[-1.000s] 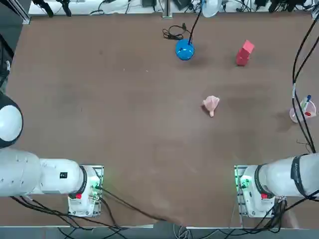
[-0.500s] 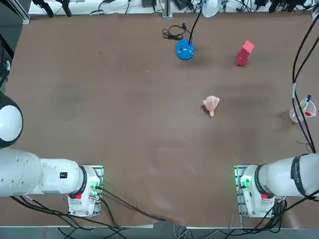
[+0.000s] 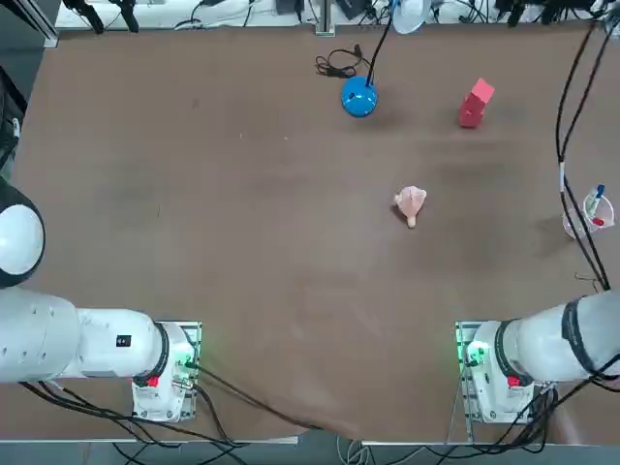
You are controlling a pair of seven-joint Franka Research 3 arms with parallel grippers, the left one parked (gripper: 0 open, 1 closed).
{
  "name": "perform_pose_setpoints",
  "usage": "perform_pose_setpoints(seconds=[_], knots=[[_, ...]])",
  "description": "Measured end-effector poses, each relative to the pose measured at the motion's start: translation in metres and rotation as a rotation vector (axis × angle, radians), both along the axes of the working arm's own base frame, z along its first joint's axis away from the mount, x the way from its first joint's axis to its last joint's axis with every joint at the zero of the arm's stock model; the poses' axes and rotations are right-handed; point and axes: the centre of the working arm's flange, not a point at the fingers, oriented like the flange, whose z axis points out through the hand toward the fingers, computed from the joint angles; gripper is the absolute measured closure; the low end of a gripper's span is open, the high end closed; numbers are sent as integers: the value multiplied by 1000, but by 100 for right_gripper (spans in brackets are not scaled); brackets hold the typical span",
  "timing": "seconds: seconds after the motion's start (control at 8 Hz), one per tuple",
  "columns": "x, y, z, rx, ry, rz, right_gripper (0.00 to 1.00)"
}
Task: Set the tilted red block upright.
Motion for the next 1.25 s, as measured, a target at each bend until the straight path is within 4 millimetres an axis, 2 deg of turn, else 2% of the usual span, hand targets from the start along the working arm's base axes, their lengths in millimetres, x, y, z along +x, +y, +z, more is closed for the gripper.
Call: perform_pose_setpoints(seconds=[0.5,0.75,1.12,1.25], knots=[[53,2,-83,-18,-17,1,0],[72,-14,-116,-26,-20,-25,0],[82,-24,-144,-33,-6,-28,0],[82,-29,-151,-36,7,22,0]])
